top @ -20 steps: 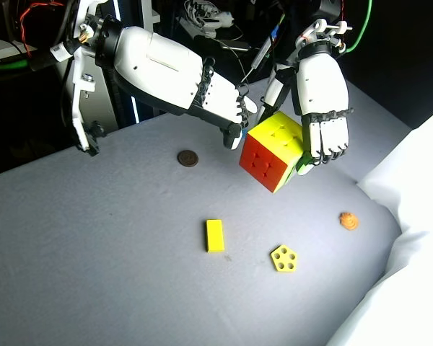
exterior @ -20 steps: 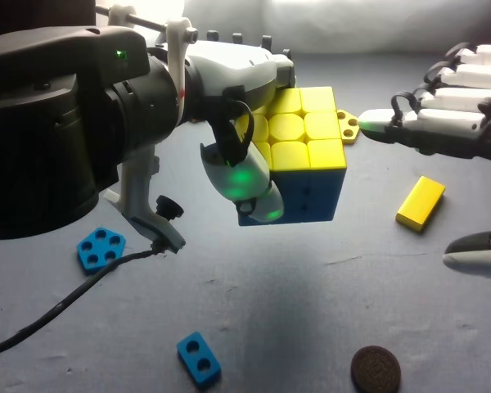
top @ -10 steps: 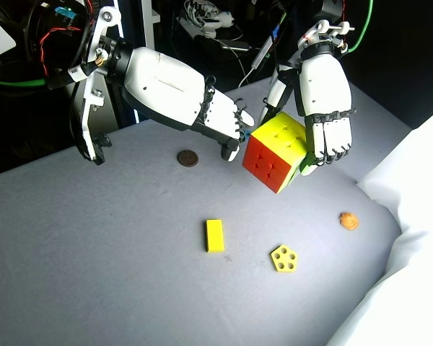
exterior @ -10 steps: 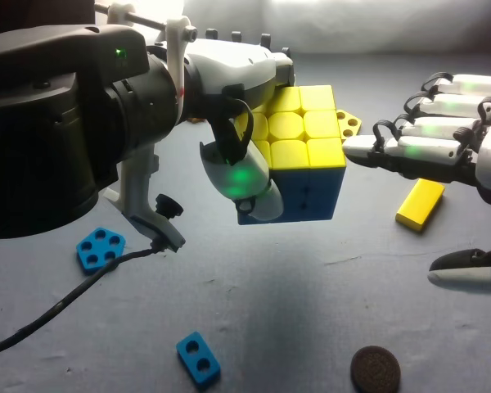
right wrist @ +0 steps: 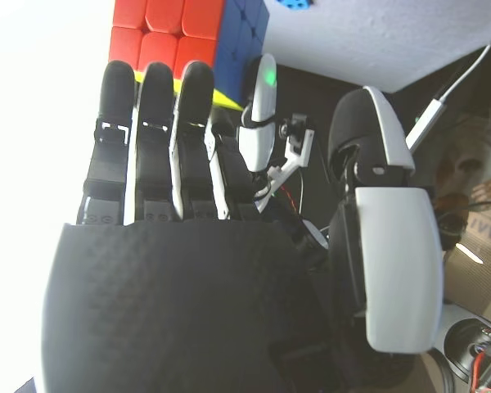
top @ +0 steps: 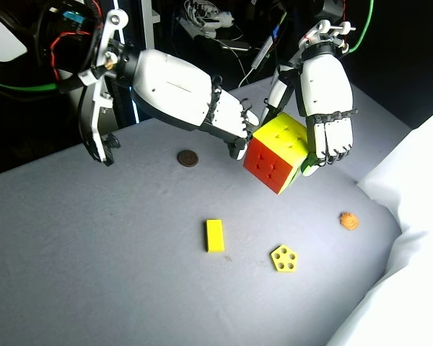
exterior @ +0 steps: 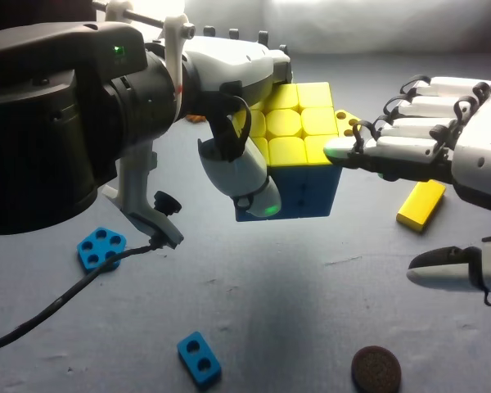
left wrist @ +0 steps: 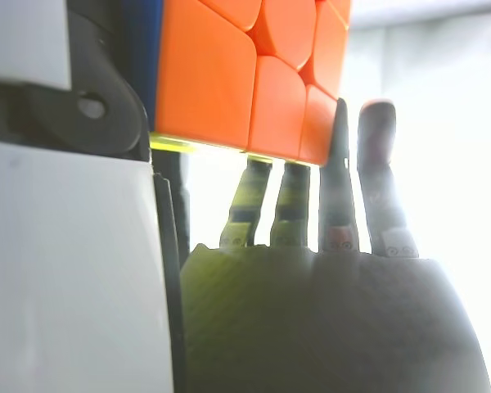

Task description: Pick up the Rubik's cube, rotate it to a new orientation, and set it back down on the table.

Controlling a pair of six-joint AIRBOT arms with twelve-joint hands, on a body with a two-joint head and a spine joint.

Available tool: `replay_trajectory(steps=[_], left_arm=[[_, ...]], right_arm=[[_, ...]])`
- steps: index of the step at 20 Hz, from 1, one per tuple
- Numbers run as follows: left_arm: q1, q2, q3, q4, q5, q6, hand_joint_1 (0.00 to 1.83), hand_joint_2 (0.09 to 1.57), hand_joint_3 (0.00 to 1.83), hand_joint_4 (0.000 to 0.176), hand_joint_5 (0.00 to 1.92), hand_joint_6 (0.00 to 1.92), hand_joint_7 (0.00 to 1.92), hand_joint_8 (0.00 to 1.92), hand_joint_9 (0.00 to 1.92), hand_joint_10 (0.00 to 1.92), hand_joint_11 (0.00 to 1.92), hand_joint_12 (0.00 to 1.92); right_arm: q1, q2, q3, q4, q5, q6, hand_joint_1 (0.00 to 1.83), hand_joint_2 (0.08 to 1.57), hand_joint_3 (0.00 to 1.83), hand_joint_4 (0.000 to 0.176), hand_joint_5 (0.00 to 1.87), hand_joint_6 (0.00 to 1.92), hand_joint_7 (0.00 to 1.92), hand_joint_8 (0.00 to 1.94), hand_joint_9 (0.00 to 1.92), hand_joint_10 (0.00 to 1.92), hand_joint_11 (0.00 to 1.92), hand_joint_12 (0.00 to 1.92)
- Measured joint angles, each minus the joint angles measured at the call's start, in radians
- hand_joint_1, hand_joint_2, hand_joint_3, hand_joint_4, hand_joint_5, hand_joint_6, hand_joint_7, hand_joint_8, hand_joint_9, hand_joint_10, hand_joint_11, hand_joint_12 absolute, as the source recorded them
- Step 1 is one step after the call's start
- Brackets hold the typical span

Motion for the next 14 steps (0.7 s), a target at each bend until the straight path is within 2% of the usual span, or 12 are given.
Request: replay_trajectory(steps=[4, 5, 7, 11, 14], left_arm=[[0.000, 0.000, 0.001, 0.001, 0.000, 0.000, 1.20, 1.04, 0.01, 0.000, 0.19, 1.61, 0.08, 1.83, 0.08, 1.91, 0.03, 1.92], [0.000, 0.000, 0.001, 0.001, 0.000, 0.000, 1.19, 1.01, 0.00, 0.000, 0.18, 1.62, 0.09, 1.83, 0.08, 1.90, 0.03, 1.92], [0.000, 0.000, 0.003, 0.001, 0.000, 0.000, 1.20, 1.02, 0.00, 0.000, 0.20, 1.58, 0.10, 1.83, 0.10, 1.89, 0.04, 1.92], [0.000, 0.000, 0.003, 0.001, -0.001, 0.000, 1.23, 0.99, 0.00, 0.000, 0.22, 1.57, 0.07, 1.81, 0.07, 1.87, 0.01, 1.92], [0.000, 0.000, 0.003, 0.001, 0.000, 0.000, 1.22, 1.02, 0.00, 0.000, 0.21, 1.56, 0.07, 1.81, 0.07, 1.88, 0.02, 1.92]], right_arm=[[0.004, -0.011, 0.010, 0.011, -0.006, -0.003, 0.53, 1.16, 0.00, 0.000, 0.10, 0.01, 0.18, 1.16, 0.07, 1.17, 0.00, 1.24], [0.004, -0.014, 0.015, 0.015, -0.008, -0.003, 0.53, 1.16, 0.00, 0.000, 0.10, 0.01, 0.18, 1.15, 0.04, 1.17, 0.00, 1.23], [0.004, -0.032, 0.031, 0.048, -0.018, -0.005, 0.48, 1.17, 0.00, 0.000, 0.07, 0.00, 0.18, 1.14, 0.05, 1.16, 0.00, 1.25], [0.004, -0.035, 0.039, 0.051, -0.029, -0.011, 0.47, 1.20, 0.00, 0.000, 0.06, 0.01, 0.17, 1.14, 0.08, 1.10, 0.00, 1.17], [0.003, -0.041, 0.039, 0.051, -0.030, -0.011, 0.48, 1.19, 0.00, 0.000, 0.08, 0.01, 0.19, 1.13, 0.09, 1.11, 0.00, 1.25]])
